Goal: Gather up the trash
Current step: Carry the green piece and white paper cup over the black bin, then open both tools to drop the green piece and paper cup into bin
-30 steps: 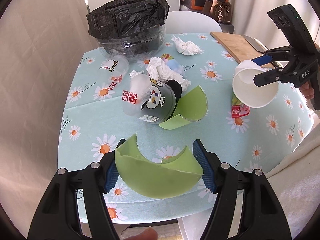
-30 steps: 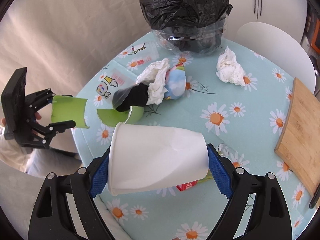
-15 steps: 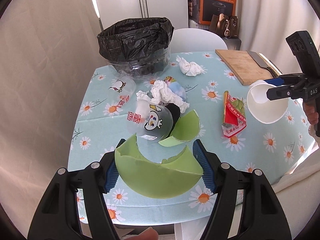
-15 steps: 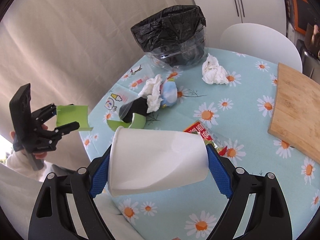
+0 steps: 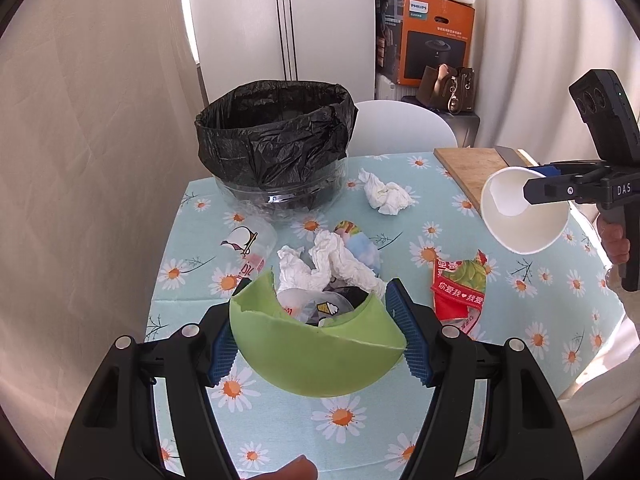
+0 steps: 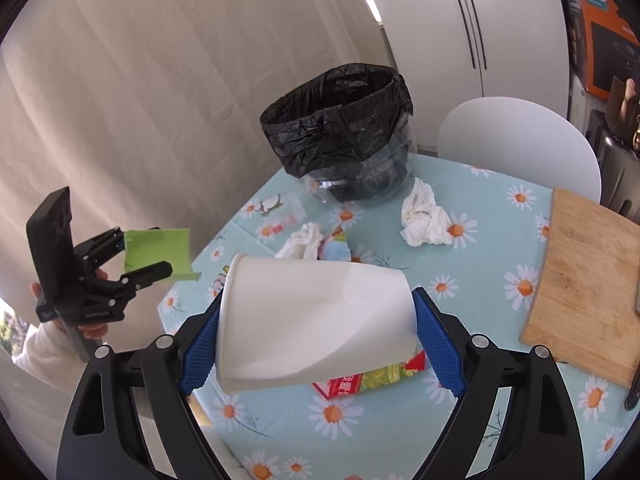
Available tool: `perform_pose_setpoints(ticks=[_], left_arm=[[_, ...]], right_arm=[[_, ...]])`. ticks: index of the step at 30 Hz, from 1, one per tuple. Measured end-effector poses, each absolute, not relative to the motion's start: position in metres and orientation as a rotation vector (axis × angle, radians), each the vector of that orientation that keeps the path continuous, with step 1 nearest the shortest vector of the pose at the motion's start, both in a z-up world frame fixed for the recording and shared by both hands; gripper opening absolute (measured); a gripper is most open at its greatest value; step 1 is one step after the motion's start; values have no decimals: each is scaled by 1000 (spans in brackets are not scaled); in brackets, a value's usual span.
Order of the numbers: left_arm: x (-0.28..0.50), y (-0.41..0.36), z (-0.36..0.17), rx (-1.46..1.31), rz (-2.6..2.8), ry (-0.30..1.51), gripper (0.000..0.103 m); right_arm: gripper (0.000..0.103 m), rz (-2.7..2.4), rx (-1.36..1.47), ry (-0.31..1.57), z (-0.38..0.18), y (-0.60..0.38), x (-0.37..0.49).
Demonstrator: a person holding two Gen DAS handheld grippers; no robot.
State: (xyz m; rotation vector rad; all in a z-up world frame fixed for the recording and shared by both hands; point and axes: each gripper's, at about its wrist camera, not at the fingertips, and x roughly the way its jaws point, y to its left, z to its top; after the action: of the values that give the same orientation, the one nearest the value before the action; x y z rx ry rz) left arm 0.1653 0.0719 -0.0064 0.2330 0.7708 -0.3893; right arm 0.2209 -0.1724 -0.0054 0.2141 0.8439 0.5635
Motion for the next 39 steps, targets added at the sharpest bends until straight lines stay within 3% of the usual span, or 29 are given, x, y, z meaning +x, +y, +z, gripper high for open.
perform_pose_setpoints(ticks=[16,28,29,30,31,39], left_arm=[[287,78,27,245,-502,619,68],[390,75,41,308,-533,546,68],[398,72,41,317,-548,548,72],[405,70,40,323,-547,545,88],[412,67,40,333,-548,550,97],[416,62,36,360,-515,572,97]], right_arm=[[82,537,196,667,76,-129,341],[83,481,286,633,87,-115,434],[83,480,296,629,87,-114,440],[83,470,308,630,87,-113,447],[85,449,310,629,87,-112,455],[88,435,267,617,86,-111,457]])
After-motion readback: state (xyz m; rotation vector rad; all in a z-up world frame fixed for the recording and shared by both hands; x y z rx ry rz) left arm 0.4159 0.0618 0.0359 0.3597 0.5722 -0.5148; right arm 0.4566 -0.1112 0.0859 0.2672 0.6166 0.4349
